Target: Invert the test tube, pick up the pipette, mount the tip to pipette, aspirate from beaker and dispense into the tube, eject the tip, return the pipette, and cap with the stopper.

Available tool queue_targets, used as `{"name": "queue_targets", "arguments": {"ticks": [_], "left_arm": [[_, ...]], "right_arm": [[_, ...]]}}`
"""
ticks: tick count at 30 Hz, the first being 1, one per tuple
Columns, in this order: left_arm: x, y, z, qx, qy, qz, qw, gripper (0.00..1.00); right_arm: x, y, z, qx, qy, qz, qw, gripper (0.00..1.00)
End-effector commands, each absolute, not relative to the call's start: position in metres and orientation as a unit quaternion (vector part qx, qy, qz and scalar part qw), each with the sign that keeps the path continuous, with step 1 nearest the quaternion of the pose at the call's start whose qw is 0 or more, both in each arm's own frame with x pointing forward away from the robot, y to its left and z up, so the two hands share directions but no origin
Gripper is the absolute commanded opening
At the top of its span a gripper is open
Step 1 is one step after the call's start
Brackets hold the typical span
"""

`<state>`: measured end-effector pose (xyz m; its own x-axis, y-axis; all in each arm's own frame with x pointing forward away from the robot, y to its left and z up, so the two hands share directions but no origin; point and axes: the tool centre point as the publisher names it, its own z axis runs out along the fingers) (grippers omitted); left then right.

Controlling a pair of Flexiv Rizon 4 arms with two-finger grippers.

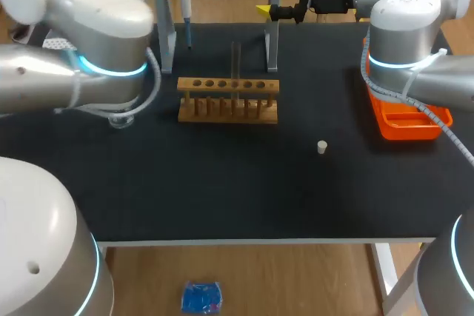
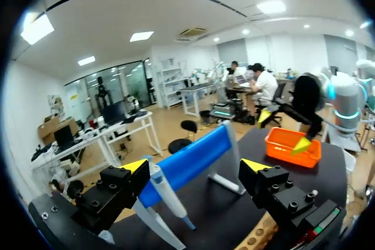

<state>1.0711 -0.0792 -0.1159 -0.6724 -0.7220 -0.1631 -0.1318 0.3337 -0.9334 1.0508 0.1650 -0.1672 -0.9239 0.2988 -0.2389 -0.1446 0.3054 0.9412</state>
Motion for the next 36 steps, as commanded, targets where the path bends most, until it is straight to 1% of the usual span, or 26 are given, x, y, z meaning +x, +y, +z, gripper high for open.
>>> {"name": "queue_targets", "arguments": {"ticks": [1, 18, 21, 27, 30, 36], "left_arm": [[1.041, -0.055, -0.11, 0.044, 0.773, -0.632, 0.031, 1.0], [1.041, -0.055, -0.11, 0.044, 0.773, -0.632, 0.031, 1.0], [1.016, -0.068, -0.109, 0.094, 0.775, -0.624, 0.009, 1.0], [0.959, -0.08, -0.109, 0.077, 0.79, -0.608, 0.009, 1.0], [0.941, -0.087, -0.112, 0.034, 0.804, -0.593, 0.024, 1.0], [0.928, -0.097, -0.127, -0.07, 0.803, -0.586, 0.085, 1.0]], "right_arm": [[1.051, 0.165, -0.167, 0.049, 0.786, 0.587, 0.189, 1.0], [1.051, 0.165, -0.167, 0.049, 0.786, 0.587, 0.189, 1.0], [1.051, 0.165, -0.167, 0.049, 0.786, 0.587, 0.189, 1.0], [1.051, 0.165, -0.167, 0.049, 0.786, 0.587, 0.189, 1.0], [1.051, 0.165, -0.167, 0.049, 0.786, 0.587, 0.189, 1.0], [1.051, 0.165, -0.167, 0.049, 0.786, 0.587, 0.189, 1.0]]}}
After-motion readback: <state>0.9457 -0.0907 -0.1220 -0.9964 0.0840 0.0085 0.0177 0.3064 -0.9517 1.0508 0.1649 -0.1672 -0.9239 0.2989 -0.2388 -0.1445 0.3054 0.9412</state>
